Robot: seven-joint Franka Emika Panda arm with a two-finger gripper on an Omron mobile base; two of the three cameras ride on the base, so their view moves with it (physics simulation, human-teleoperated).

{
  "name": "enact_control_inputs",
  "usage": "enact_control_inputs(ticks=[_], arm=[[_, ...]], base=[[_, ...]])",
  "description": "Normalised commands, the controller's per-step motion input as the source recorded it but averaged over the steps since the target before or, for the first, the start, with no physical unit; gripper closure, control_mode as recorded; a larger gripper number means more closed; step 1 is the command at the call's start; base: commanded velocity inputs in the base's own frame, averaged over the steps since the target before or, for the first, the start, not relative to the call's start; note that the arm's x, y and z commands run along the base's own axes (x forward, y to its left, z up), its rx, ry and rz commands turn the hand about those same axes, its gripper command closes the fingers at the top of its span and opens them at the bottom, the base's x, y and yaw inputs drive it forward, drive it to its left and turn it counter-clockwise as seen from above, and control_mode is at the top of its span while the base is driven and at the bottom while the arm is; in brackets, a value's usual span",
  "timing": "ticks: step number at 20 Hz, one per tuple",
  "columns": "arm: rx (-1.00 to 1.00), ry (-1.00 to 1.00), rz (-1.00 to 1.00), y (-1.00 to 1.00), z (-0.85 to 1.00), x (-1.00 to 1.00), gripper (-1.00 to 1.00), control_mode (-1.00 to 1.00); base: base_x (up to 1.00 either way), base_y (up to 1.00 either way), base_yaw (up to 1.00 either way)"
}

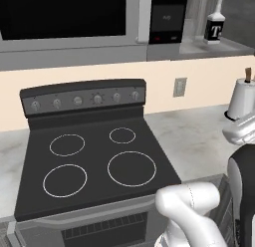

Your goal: There is a bowl on the dining counter. Grab a lemon wedge from the fridge and place it in the bowl. Then get the liquor bottle and glass cup from the cabinet and place them next to the bowl.

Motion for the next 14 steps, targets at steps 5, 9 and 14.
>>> enact_control_inputs(ticks=[5, 9, 14], arm=[[0.11, -0.08, -0.15, -0.54, 0.62, 0.09, -1.0, -1.0], [0.29, -0.25, -0.02, -0.32, 0.19, 0.02, -1.0, -1.0], [0.25, -0.2, -0.01, -0.12, 0.05, 0.43, -1.0, -1.0]], base=[[0.0, 0.0, 0.0], [0.0, 0.0, 0.0], [0.0, 0.0, 0.0]])
